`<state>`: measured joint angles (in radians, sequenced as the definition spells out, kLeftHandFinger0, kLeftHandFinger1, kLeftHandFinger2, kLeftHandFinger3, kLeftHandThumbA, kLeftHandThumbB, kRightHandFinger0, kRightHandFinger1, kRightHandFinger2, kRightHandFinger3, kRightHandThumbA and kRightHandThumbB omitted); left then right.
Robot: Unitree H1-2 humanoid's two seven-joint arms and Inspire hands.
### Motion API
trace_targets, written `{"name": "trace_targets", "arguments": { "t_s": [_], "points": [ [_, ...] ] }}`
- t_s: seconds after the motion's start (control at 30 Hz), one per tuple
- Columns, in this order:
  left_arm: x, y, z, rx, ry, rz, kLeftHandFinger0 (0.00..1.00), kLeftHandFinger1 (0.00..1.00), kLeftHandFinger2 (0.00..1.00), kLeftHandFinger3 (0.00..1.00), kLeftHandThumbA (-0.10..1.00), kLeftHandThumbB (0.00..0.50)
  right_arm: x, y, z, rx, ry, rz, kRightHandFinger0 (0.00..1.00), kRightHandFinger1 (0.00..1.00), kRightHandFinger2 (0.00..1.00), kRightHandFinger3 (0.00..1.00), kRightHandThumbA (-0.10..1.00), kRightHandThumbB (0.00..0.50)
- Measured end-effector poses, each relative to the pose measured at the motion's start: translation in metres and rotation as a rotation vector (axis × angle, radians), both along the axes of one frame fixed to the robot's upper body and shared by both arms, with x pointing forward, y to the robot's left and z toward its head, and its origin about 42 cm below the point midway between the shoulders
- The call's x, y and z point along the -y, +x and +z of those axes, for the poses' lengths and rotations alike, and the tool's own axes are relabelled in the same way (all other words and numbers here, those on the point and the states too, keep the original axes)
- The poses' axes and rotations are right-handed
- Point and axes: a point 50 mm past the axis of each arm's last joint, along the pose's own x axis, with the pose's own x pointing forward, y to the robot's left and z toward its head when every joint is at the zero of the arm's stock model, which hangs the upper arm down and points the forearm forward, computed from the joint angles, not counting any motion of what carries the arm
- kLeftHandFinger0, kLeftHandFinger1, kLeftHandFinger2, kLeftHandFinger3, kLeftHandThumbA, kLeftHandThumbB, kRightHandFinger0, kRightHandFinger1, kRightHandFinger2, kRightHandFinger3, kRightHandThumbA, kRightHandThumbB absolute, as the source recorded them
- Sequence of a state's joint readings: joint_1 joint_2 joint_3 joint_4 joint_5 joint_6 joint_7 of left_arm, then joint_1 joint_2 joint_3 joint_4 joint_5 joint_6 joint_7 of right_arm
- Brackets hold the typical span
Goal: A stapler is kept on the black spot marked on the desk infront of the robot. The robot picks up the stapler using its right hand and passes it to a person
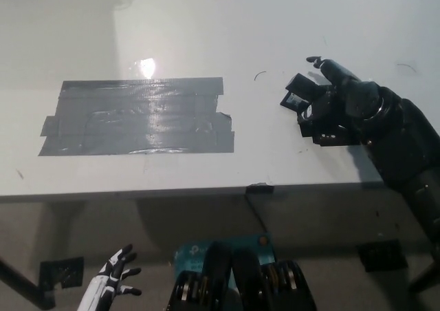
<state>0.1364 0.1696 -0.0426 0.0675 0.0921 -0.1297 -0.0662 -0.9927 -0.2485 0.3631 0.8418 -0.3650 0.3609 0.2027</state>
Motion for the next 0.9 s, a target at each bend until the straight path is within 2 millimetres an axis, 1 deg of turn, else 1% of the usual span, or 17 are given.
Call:
{"name": "trace_targets", "arguments": {
  "t_s": [0.07, 0.1, 0.17, 0.27, 0.3, 0.33, 0.37, 0.4, 0.43, 0.47, 0.5, 0.53, 0.6, 0.7, 0.77, 0.8, 0.9],
  "points": [
    [0.000, 0.000, 0.000, 0.003, -0.002, 0.000, 0.59, 0.79, 0.88, 0.91, 1.00, 0.475, 0.003, 0.000, -0.004, -0.015, 0.001, -0.012, 1.00, 1.00, 1.00, 1.00, 1.00, 0.288],
    [0.000, 0.000, 0.000, 0.005, -0.002, 0.000, 0.58, 0.78, 0.87, 0.90, 1.00, 0.471, 0.005, 0.000, -0.006, -0.024, 0.001, -0.018, 1.00, 1.00, 1.00, 1.00, 1.00, 0.250],
    [0.000, 0.000, 0.000, 0.009, -0.004, 0.001, 0.57, 0.78, 0.87, 0.90, 1.00, 0.474, 0.010, 0.001, -0.010, -0.040, 0.003, -0.035, 1.00, 1.00, 1.00, 1.00, 1.00, 0.226],
    [0.000, 0.001, 0.001, 0.017, -0.007, 0.000, 0.56, 0.77, 0.86, 0.89, 1.00, 0.479, 0.014, 0.003, -0.013, -0.057, 0.003, -0.044, 1.00, 1.00, 1.00, 1.00, 1.00, 0.212],
    [0.000, 0.001, 0.001, 0.019, -0.008, -0.001, 0.56, 0.77, 0.86, 0.89, 1.00, 0.485, 0.014, 0.004, -0.013, -0.062, 0.004, -0.045, 0.88, 0.89, 0.95, 0.95, 1.00, 0.210],
    [0.000, 0.002, 0.001, 0.020, -0.008, -0.001, 0.56, 0.77, 0.86, 0.89, 1.00, 0.485, 0.015, 0.005, -0.011, -0.068, 0.006, -0.045, 0.88, 0.89, 0.95, 0.95, 1.00, 0.210],
    [0.000, 0.002, 0.001, 0.022, -0.009, -0.002, 0.56, 0.76, 0.85, 0.89, 1.00, 0.485, 0.016, 0.006, -0.011, -0.072, 0.007, -0.043, 0.65, 0.61, 0.65, 0.69, 1.00, 0.178],
    [0.000, 0.002, 0.001, 0.023, -0.009, -0.002, 0.55, 0.74, 0.83, 0.89, 1.00, 0.483, 0.016, 0.006, -0.011, -0.074, 0.007, -0.039, 0.16, 0.12, 0.18, 0.25, 1.00, 0.114],
    [0.001, 0.003, 0.001, 0.024, -0.010, -0.002, 0.55, 0.74, 0.83, 0.89, 1.00, 0.483, 0.017, 0.006, -0.010, -0.076, 0.003, -0.029, 0.16, 0.12, 0.18, 0.25, 1.00, 0.114],
    [0.001, 0.003, 0.002, 0.025, -0.012, -0.001, 0.55, 0.73, 0.82, 0.89, 1.00, 0.482, 0.018, 0.006, -0.009, -0.072, -0.004, -0.022, 0.03, 0.02, 0.04, 0.13, 0.99, 0.097],
    [0.000, 0.004, 0.002, 0.027, -0.017, 0.000, 0.54, 0.71, 0.80, 0.89, 1.00, 0.476, 0.019, 0.006, -0.002, -0.052, -0.022, 0.006, 0.01, 0.00, 0.01, 0.08, 1.00, 0.047],
    [0.000, 0.004, 0.002, 0.027, -0.018, 0.001, 0.53, 0.70, 0.79, 0.89, 1.00, 0.479, 0.020, 0.006, 0.000, -0.051, -0.025, 0.012, 0.00, 0.01, 0.06, 0.04, 1.00, 0.044],
    [0.000, 0.005, 0.003, 0.030, -0.021, 0.001, 0.51, 0.68, 0.77, 0.88, 1.00, 0.477, 0.018, 0.005, 0.005, -0.043, -0.047, 0.049, 0.00, 0.11, 0.25, 0.05, 1.00, 0.017],
    [0.001, 0.007, 0.004, 0.036, -0.023, -0.001, 0.51, 0.66, 0.74, 0.89, 1.00, 0.464, 0.015, 0.003, 0.005, -0.045, -0.052, 0.076, 0.00, 0.24, 0.45, 0.03, 1.00, 0.000],
    [0.001, 0.010, 0.006, 0.045, -0.024, -0.003, 0.51, 0.65, 0.73, 0.89, 1.00, 0.459, 0.011, -0.002, -0.003, -0.062, -0.029, 0.097, 0.00, 0.26, 0.49, 0.03, 1.00, 0.000],
    [0.001, 0.010, 0.006, 0.046, -0.024, -0.003, 0.50, 0.64, 0.70, 0.89, 1.00, 0.452, 0.011, -0.003, -0.005, -0.063, -0.024, 0.099, 0.03, 0.32, 0.57, 0.09, 1.00, 0.000],
    [0.002, 0.013, 0.007, 0.054, -0.024, -0.006, 0.50, 0.63, 0.68, 0.89, 1.00, 0.456, 0.014, -0.006, -0.010, -0.054, 0.023, 0.091, 0.06, 0.35, 0.60, 0.12, 1.00, 0.000]
  ]
}}
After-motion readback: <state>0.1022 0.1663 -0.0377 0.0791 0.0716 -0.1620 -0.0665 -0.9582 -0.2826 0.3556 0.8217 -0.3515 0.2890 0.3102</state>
